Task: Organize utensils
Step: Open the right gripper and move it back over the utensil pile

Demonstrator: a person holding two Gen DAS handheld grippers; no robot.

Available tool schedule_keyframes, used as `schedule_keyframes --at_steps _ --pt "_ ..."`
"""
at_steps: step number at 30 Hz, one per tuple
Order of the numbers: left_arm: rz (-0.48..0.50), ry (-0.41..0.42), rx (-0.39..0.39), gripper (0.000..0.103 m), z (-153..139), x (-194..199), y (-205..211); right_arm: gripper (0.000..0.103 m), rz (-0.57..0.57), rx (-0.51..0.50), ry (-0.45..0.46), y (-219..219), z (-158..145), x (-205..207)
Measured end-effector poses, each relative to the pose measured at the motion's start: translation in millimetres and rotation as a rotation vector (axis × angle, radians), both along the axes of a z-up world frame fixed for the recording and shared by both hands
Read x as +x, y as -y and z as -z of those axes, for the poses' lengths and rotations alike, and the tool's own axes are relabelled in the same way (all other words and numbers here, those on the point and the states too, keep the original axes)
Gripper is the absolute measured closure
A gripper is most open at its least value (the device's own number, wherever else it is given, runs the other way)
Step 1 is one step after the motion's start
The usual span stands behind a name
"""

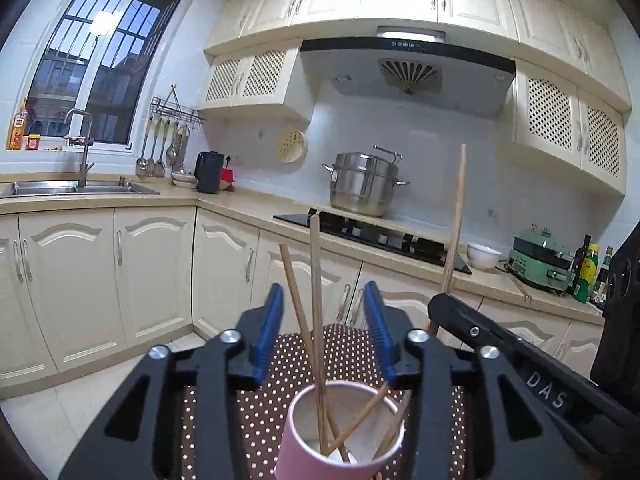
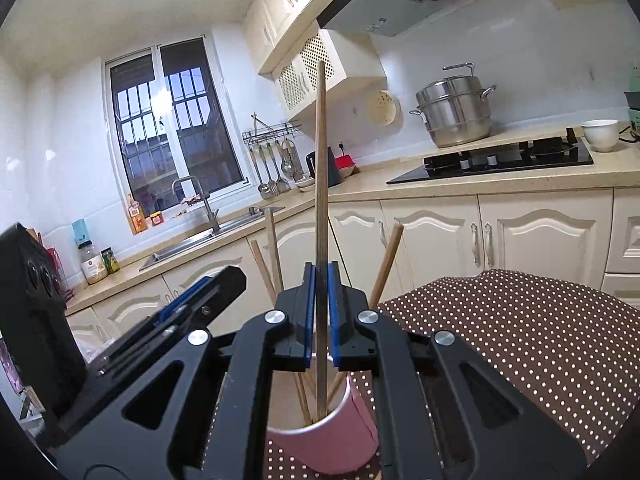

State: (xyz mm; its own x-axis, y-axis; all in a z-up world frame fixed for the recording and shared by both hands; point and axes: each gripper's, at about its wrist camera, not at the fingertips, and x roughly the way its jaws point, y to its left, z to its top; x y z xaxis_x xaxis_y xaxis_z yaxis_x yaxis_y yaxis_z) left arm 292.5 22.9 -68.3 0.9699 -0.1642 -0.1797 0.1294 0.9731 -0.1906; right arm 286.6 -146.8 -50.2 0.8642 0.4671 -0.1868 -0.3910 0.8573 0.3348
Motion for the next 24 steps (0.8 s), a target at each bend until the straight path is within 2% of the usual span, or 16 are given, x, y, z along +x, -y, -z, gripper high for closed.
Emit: schedule_keyframes --at_steps 8,24 --pt "-0.028 -0.058 0.066 0.042 -2 -12 -1 0.096 -0.001 -0.034 -0.015 -3 2 -11" --pt "-0.147 -0.094 0.190 0.040 -14 -43 -10 0.096 -0.001 -0.148 -0.062 -21 21 -24"
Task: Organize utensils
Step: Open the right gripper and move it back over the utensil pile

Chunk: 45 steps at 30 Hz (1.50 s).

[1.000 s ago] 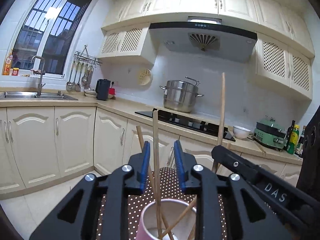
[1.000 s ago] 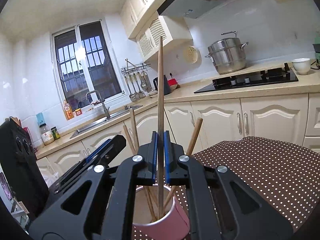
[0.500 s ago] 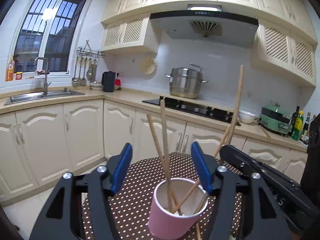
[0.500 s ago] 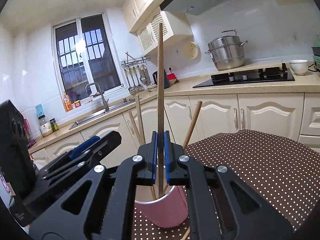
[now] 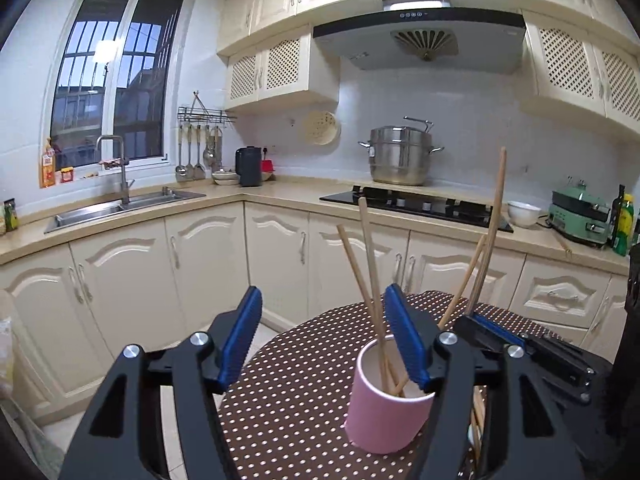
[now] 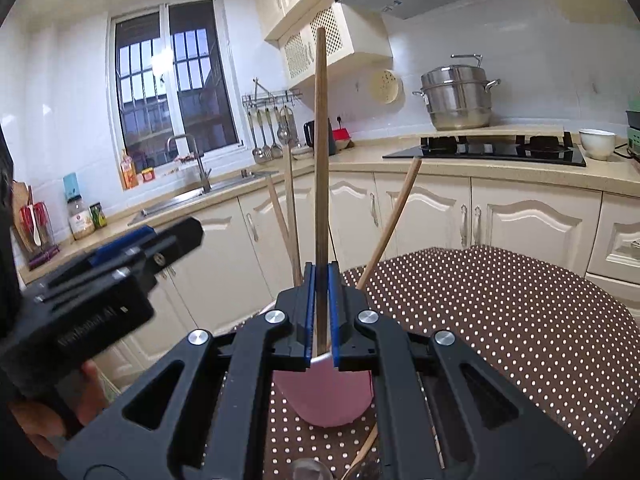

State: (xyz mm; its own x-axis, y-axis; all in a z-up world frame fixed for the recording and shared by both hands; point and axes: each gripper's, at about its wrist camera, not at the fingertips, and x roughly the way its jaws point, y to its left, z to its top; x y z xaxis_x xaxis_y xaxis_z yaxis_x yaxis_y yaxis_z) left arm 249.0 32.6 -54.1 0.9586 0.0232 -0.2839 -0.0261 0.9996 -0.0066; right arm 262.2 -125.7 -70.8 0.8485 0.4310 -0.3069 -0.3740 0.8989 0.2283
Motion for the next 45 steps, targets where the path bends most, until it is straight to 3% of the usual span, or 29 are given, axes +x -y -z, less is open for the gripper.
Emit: schedule_keyframes --at_steps 10,11,14,23,27,30,33,39,42,45 --pt "0.005 -0.001 0.014 0.037 -12 -22 -3 0.093 0.020 -0.016 0.004 1 -7 -16" --pt "0.007 -0.002 0.014 0.037 -14 -25 -3 0.087 0.023 -0.012 0.006 2 -9 -18" --pt "0.000 -0.005 0.013 0.036 -18 -30 -3 0.054 0.033 0.005 0.027 6 -14 -27" --pt "0.021 -0.028 -0.003 0.033 -24 -48 1 0.049 0.060 0.043 0.033 30 -27 -48" --pt "0.053 -0.081 -0.013 0.033 -20 -52 9 0.048 0.070 0.037 0.023 42 -27 -56" --pt "0.093 -0.147 -0.017 0.033 -13 -53 15 0.046 0.073 0.028 -0.005 53 -24 -61" --pt "0.142 -0.265 -0.025 0.033 1 -48 23 0.044 0.078 -0.005 -0.056 64 -15 -63" --pt "0.246 -0.599 -0.066 0.033 51 -27 40 0.042 0.088 -0.059 -0.189 82 9 -63" --pt "0.248 -0.711 -0.069 0.033 75 -18 47 0.041 0.088 -0.077 -0.273 90 24 -60" --pt "0.259 -0.805 -0.090 0.048 98 -12 51 0.041 0.083 -0.093 -0.329 96 39 -61"
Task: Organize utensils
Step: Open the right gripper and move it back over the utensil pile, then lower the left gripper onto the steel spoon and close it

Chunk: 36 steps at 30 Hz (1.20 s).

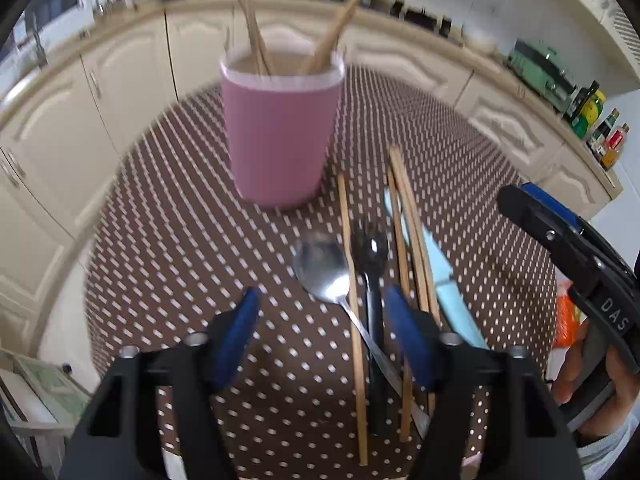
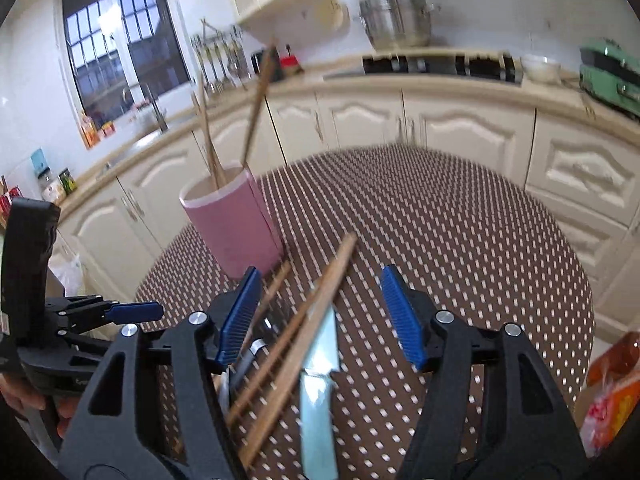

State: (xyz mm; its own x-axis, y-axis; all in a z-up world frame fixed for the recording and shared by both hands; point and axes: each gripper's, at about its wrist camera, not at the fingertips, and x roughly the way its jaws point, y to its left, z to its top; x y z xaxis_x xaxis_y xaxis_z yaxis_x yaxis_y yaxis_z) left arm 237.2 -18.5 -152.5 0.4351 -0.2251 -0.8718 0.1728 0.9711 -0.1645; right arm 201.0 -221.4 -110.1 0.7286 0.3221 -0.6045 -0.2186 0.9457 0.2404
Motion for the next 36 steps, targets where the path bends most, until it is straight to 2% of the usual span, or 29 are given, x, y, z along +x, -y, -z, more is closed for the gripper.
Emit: schedule_keyframes --at_steps 5,13,17,24,27,34,36 --pt "-0.042 -0.091 -0.009 0.052 27 11 -1 0.041 -0.005 -0.001 -0.043 9 14 -4" --pt "-0.053 -0.065 0.043 0.052 31 17 9 0.041 -0.008 0.011 -0.072 16 21 -2" --pt "-0.056 -0.046 0.111 0.052 33 19 14 0.040 -0.017 0.009 -0.075 16 20 -1" --pt "-0.030 -0.031 0.186 0.055 36 24 6 0.040 -0.041 -0.026 -0.111 13 21 7" --pt "-0.035 -0.030 0.197 0.061 37 30 6 0.040 -0.050 -0.055 -0.145 10 22 12" --pt "-0.046 0.003 0.207 0.063 35 46 -14 0.040 -0.070 -0.102 -0.217 6 27 21" --pt "-0.062 -0.002 0.183 0.063 34 49 -21 0.040 -0.070 -0.114 -0.228 5 28 24"
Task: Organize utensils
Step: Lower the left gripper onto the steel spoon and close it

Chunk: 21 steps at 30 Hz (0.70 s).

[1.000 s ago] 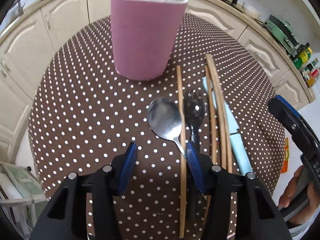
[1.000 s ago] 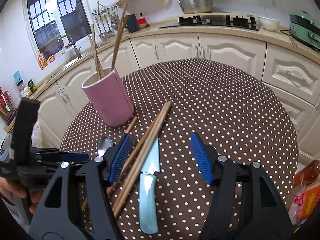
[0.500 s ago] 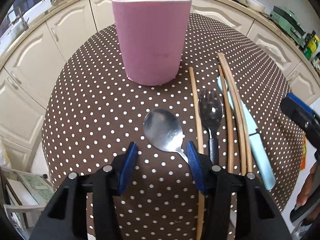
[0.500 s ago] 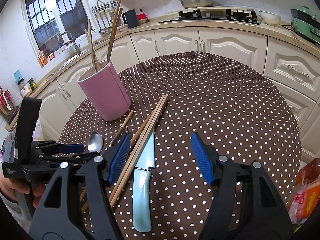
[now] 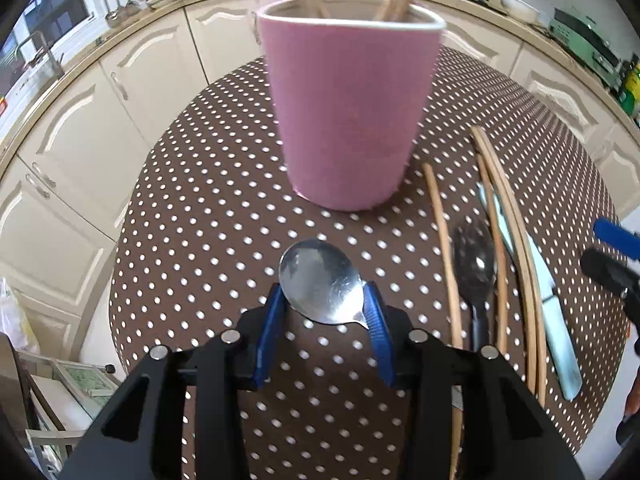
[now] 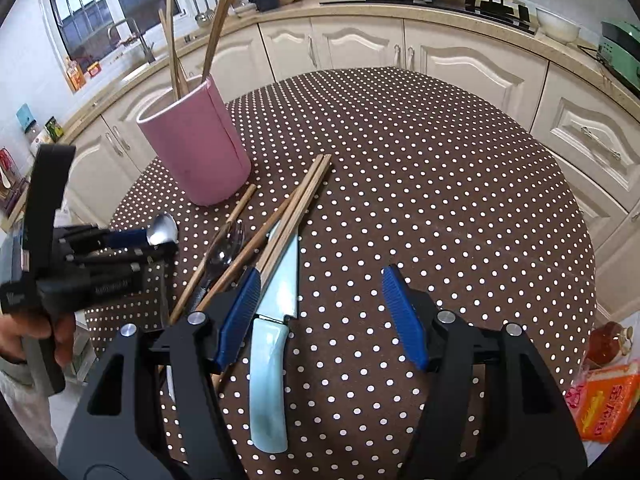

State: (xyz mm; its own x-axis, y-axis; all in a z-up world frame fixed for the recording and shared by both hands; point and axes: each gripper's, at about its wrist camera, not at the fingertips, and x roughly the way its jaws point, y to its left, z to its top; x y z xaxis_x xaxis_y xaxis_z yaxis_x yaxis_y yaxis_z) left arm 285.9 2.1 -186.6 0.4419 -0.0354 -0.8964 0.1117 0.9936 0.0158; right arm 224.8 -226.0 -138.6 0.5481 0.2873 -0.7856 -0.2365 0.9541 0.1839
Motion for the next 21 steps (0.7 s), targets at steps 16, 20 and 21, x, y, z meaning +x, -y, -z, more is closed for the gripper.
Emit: schedule_keyframes --at_steps 16,20,21 --pt "-0.275 -0.141 -0.259 0.058 -12 -20 -44 0.040 -0.045 0.014 -0.069 -13 9 23" --pt "-0.244 -0.153 -0.258 0.057 -12 -28 -35 0.040 -0.052 0.011 -0.071 -11 9 24" --pt "-0.228 -0.157 -0.251 0.057 -10 -32 -30 0.040 -0.053 0.009 -0.071 -11 8 25"
